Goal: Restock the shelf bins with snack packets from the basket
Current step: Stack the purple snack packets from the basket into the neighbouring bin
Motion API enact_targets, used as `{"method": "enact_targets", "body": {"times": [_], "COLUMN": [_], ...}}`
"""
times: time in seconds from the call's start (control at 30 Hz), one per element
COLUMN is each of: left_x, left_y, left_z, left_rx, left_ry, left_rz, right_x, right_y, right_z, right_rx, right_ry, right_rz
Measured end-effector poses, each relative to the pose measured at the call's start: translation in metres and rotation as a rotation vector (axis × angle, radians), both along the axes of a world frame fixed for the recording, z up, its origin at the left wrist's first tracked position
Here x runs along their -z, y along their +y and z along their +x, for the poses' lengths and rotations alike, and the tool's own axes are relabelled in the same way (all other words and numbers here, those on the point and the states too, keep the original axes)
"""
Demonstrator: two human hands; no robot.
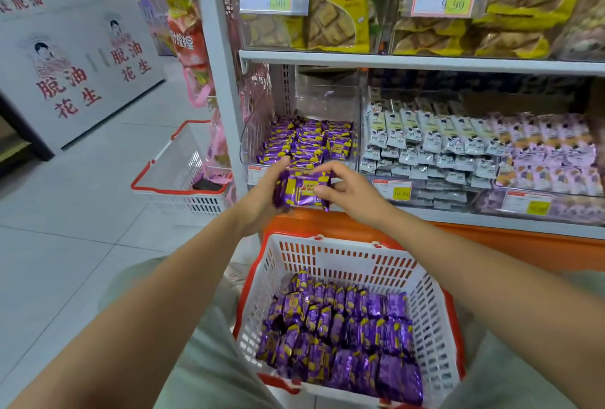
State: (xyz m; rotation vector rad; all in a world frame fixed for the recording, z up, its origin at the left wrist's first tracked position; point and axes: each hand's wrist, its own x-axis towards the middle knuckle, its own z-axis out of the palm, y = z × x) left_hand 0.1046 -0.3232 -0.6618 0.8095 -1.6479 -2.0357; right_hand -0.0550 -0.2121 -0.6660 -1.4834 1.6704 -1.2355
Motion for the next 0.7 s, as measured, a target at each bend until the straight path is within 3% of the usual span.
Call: {"method": "enact_targets", "body": {"times": [0.23, 0.37, 0.53, 0.7], "left_x": [-0.018, -0.015, 0.006, 0.016], "left_y": [-0.033, -0.054, -0.067, -0.075], "left_z": [-0.025, -0.019, -0.013, -0.013], "left_rx": [-0.364, -0.535, -0.552, -0.604], "left_ry": [-0.047, -0.188, -0.244, -0.222], "left_rz": [-0.027, -0.260, -0.403, -0.421], "right_x": [-0.026, -0.036, -0.027, -0.019], "right_y": [-0.042, -0.064, -0.086, -0.109], "right_z": [-0.014, -0.031, -0.041, -0.037], "right_rx": [0.134, 0.339, 0.369, 0.251], "right_ry": [-0.124, -0.079, 0.258, 0.410], "right_rz": [-0.124, -0.174, 0.057, 0.367]}}
